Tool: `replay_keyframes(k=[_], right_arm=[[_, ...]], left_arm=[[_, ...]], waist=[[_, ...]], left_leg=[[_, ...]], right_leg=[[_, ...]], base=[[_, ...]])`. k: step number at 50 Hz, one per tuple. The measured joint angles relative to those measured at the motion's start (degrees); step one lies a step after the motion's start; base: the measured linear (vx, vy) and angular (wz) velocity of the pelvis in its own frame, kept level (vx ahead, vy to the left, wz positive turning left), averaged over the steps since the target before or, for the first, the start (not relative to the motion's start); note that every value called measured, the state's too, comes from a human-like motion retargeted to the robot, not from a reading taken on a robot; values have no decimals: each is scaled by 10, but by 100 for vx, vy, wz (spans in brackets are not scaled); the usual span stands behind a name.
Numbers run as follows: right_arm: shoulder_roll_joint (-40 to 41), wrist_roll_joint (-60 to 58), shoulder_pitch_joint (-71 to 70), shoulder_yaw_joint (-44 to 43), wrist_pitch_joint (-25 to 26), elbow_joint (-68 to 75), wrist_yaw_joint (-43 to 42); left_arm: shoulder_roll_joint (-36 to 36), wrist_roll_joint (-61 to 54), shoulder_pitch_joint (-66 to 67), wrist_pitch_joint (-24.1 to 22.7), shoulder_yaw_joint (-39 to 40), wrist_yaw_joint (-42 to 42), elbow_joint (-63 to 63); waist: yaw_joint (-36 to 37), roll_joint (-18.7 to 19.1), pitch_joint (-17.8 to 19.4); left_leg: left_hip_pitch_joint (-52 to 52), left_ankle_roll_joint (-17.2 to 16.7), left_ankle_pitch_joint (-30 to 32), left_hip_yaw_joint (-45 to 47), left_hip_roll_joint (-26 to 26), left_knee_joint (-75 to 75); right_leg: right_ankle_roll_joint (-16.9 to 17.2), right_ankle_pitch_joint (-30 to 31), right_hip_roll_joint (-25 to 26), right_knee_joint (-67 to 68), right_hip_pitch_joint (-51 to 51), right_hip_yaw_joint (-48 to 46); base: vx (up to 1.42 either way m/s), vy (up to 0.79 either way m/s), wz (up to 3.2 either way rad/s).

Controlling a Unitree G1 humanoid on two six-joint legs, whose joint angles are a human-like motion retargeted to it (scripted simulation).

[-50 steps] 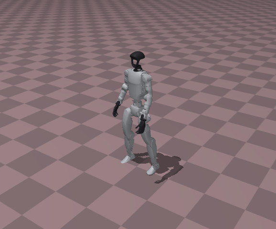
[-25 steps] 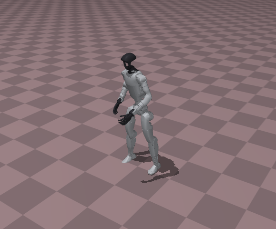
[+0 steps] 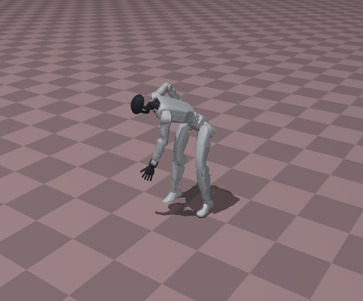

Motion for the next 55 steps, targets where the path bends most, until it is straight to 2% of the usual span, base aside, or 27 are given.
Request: replay_keyframes(k=[3, 5, 7, 9, 10, 12, 15, 17, 20, 22, 25, 27, 30, 34, 38, 40, 47, 55], right_arm=[[-14, 28, -22, 49, 15, 9, 11], [-23, 54, -11, 45, -2, 11, 12], [-40, 33, 2, 39, -3, 1, 78], [-53, 31, 8, 36, -8, -5, 103], [-61, 41, 7, 39, -10, -7, 104], [-69, 69, 16, 49, -16, -10, 96], [-78, 53, 20, 63, -19, -14, 113], [-76, 52, 31, 65, -26, -11, 123], [-64, 67, 35, 62, -26, 4, 118], [-57, 94, 32, 53, -27, 28, 125], [-23, 103, 21, 45, -20, 54, 118], [-1, 125, 15, 35, -15, 78, 103], [21, 135, 0, 22, -8, 108, 86], [56, 60, -30, -19, 8, 158, 25], [87, 12, -70, -39, 13, 191, -20], [102, -6, -89, -39, 14, 209, -40], [151, -26, -119, -38, 20, 241, -93], [197, -18, -148, -37, 27, 252, -105]], left_arm=[[48, -12, -66, 1, -82, -2, -5], [67, -24, -90, -15, -119, 5, -9], [52, 40, -145, -5, -122, -47, 32], [76, 51, -171, -11, -156, -50, 25], [98, 42, -174, -16, -181, -37, 6], [103, 52, -178, -12, -181, -14, 20], [122, 72, -179, -8, -196, -20, 17], [113, 124, -188, 3, -163, -20, 53], [111, 134, -176, -5, -173, -2, 53], [135, 96, -140, -42, -215, 38, -7], [108, 115, -112, -35, -201, 41, -16], [85, 98, -69, -47, -195, 49, -36], [44, 46, 8, -67, -158, 61, -72], [-5, -56, 148, -75, -28, 99, -132], [-37, -66, 280, -86, 69, 91, -186], [-43, -62, 348, -90, 102, 76, -211], [-30, -72, 570, -86, 177, 9, -273], [-9, -19, 706, -55, 239, -8, -246]], waist=[[-17, -11, 0], [-18, -14, 0], [-16, -8, 0], [-25, -10, 0], [-34, -15, 0], [-44, -38, 0], [-58, -61, 0], [-61, -76, 0], [-55, -73, 0], [-51, -54, 0], [-28, -26, 0], [-5, -18, 0], [26, -3, 0], [53, 18, 0], [89, 16, 0], [110, 13, -20], [180, 20, -128], [242, 30, -223]], left_leg=[[-112, 12, 18, 25, -3, 23], [-170, 0, 19, 18, 19, 50], [-225, -1, 22, 23, 25, 64], [-267, 5, 26, 28, 28, 75], [-278, 8, 30, 34, 28, 75], [-278, 6, 37, 43, 32, 71], [-278, 11, 39, 56, 31, 69], [-278, 13, 37, 60, 39, 78], [-278, 10, 39, 54, 39, 76], [-278, 15, 39, 51, 35, 76], [-277, 7, 42, 24, 31, 74], [-238, -5, 37, 18, 33, 63], [-170, -6, 37, 10, 24, 42], [-3, 4, 50, -10, -6, -72], [161, 8, 53, -16, -16, -140], [238, 12, 56, -16, -22, -180], [465, 18, 60, -31, -32, -300], [619, 27, 34, -66, -39, -340]], right_leg=[[0, 32, -10, -21, -103, 33], [0, 43, 10, -20, -149, 27], [0, 55, 13, -28, -197, 35], [0, 64, 13, -34, -234, 42], [0, 68, 13, -35, -247, 47], [0, 73, 18, -36, -255, 55], [0, 76, 15, -40, -261, 67], [0, 79, 22, -40, -260, 70], [0, 79, 24, -41, -257, 63], [0, 83, 18, -50, -249, 56], [0, 80, 19, -54, -232, 28], [0, 75, 23, -57, -192, 17], [0, 69, 23, -61, -125, 1], [0, 74, 7, -102, 14, -4], [0, 41, 4, -99, 149, -15], [0, 23, 0, -98, 209, -19], [0, -58, -4, -71, 380, -42], [0, -129, -16, -52, 530, -83]], base=[[-11, 7, -7], [-10, -9, -23], [-7, -1, -1], [-5, 6, 17], [-5, -2, 16], [-2, -3, 5], [0, 0, 0], [-2, -5, -23], [0, 0, 0], [0, 0, 0], [0, -3, -1], [2, -10, -25], [0, -7, -4], [12, -1, 11], [17, -8, 3], [24, -6, 7], [29, -3, 19], [26, 3, 42]])
